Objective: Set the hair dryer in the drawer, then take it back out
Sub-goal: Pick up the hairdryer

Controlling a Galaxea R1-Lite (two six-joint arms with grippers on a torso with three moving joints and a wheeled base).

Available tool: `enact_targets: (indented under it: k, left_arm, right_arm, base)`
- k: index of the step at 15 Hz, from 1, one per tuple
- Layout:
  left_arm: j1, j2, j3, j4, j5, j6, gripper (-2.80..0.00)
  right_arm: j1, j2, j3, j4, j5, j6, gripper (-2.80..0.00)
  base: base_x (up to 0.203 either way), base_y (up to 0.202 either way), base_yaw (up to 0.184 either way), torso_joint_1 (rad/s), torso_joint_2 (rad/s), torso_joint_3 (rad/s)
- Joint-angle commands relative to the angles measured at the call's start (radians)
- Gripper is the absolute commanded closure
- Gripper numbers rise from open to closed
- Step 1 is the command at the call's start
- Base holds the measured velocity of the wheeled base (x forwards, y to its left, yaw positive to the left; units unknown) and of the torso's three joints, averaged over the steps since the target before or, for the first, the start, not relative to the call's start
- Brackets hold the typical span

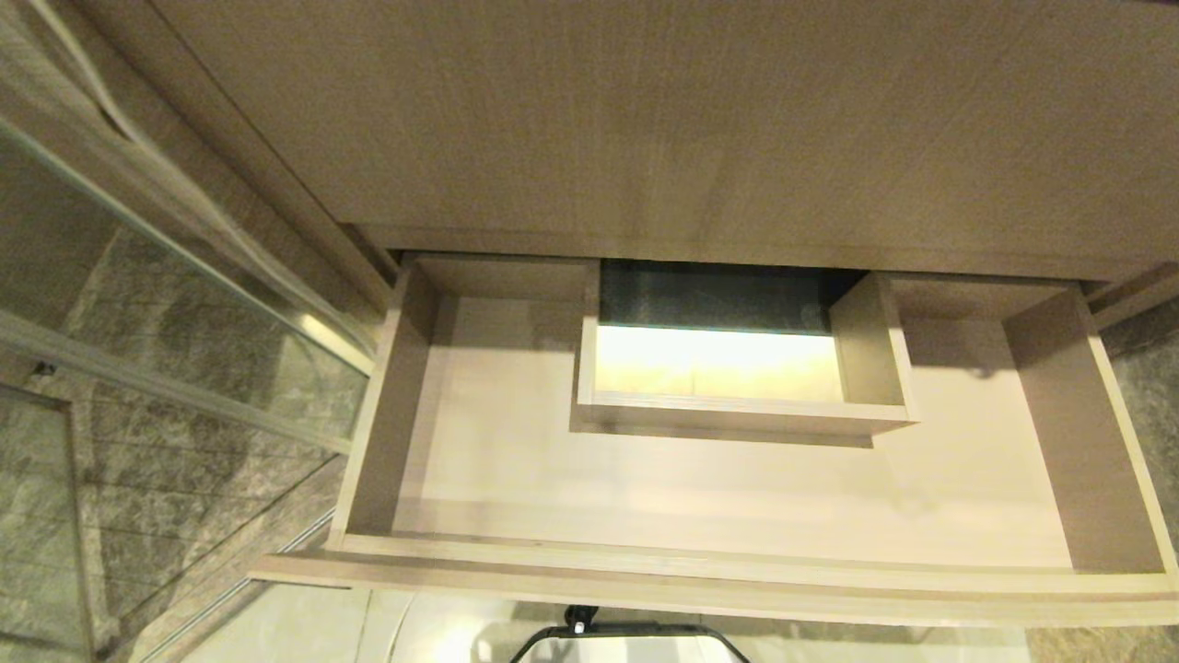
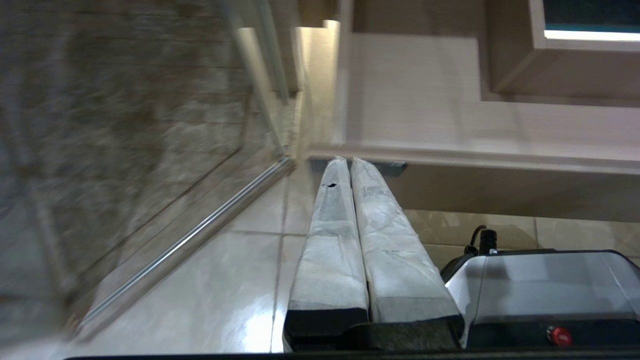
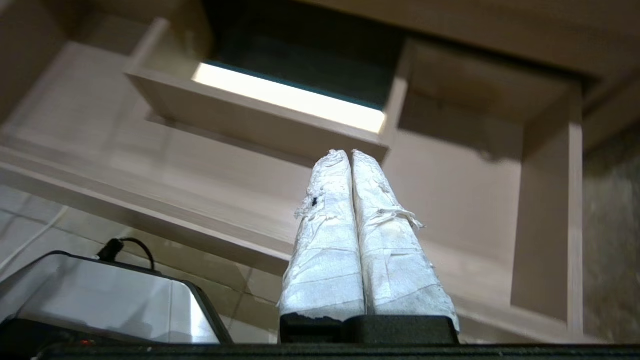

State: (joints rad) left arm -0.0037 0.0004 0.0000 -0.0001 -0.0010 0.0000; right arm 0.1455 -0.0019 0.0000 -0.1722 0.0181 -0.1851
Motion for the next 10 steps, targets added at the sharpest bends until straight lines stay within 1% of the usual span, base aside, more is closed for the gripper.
enact_targets:
  k: [1, 2, 4, 6, 10]
  left_arm:
    - [0.001, 0.0, 0.001, 0.0, -0.001, 0.0, 0.0]
    - [0.001, 0.0, 0.0, 0.0, -0.001, 0.0, 0.0]
    - [0.001, 0.0, 0.0, 0.0, -0.001, 0.0, 0.0]
    - [0.001, 0.0, 0.002, 0.0, -0.001, 0.0, 0.0]
    - [0.001, 0.0, 0.0, 0.0, -0.001, 0.0, 0.0]
  right_arm:
    - [0.0, -0.038, 0.04, -0.001, 0.0, -0.002, 0.0]
    - [0.0, -0.038, 0.04, -0.001, 0.0, -0.004, 0.0]
    - [0.0, -0.038, 0.04, -0.001, 0.0, -0.002, 0.0]
    - [0.0, -0.038, 0.04, -0.001, 0.001, -0.002, 0.0]
    - [0.0, -0.038, 0.04, 0.0, 0.01, 0.018, 0.0]
  base:
    - [0.0, -0.02, 0.115, 0.036, -0.46, -0.225]
    - [-0.003, -0.012, 0.103, 0.02, -0.49, -0.213]
    - [0.0, 0.0, 0.0, 0.152, -0.3, -0.128]
    - [0.0, 0.0, 0.0, 0.235, -0.08, -0.047]
    - [0.0, 0.0, 0.0, 0.046, -0.02, -0.006]
